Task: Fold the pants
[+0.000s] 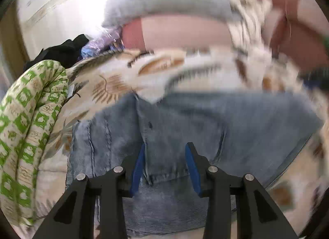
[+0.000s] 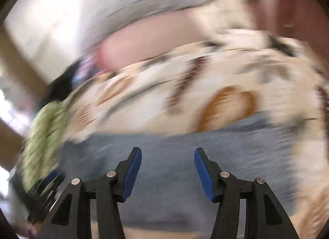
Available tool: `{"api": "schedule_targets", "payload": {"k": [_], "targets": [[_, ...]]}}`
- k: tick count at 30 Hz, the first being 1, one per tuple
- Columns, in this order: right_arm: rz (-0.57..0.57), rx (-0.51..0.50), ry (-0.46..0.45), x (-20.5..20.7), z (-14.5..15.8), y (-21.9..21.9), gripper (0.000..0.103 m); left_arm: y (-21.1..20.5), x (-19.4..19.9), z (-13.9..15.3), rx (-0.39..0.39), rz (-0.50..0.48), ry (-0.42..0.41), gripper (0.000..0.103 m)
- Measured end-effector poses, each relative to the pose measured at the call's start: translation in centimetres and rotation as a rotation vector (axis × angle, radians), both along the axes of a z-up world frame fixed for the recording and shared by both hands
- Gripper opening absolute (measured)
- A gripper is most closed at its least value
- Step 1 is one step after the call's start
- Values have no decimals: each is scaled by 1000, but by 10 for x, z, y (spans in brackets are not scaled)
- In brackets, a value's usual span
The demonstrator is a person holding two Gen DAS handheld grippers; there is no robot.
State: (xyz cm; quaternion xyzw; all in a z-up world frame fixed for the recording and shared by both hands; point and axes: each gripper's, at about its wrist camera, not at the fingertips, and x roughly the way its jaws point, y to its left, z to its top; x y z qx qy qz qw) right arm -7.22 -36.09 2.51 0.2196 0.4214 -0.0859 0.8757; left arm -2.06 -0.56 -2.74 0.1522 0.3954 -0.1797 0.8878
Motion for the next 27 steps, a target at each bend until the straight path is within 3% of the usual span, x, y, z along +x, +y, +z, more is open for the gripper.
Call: {"api": "schedule_targets", "payload": {"k": [2, 5, 10, 16, 18, 20, 21, 22, 23, 27], "targets": [[-92, -39, 52, -5, -11, -36, 57, -5, 2, -23, 99, -5, 75, 42], [-183, -71, 89, -8, -26, -78, 57, -7, -6, -26, 146, -48, 45, 42], [-208, -50, 108, 4, -39, -104, 57, 4, -5, -25, 106, -63, 80, 42], [-229, -249, 218, 16, -53, -90, 57, 10, -8, -22, 91, -72, 88, 42], [-214, -228, 264, 18, -64, -93, 56, 11, -8, -23, 82, -74, 90, 42], [-186, -203, 259, 19, -69, -94, 41, 13, -8, -22, 73, -73, 91, 42], [-180, -224, 260, 19, -67, -92, 37, 14, -8, -22, 67, -71, 93, 42], [-174, -268, 267, 20, -64, -89, 22, 15, -8, -21, 54, -67, 96, 43], [-172, -304, 267, 21, -59, -86, 16, 17, -8, -20, 37, -59, 100, 43], [-209, -333, 115, 16, -26, -82, 15, 21, -9, -19, 13, -47, 99, 43]]}}
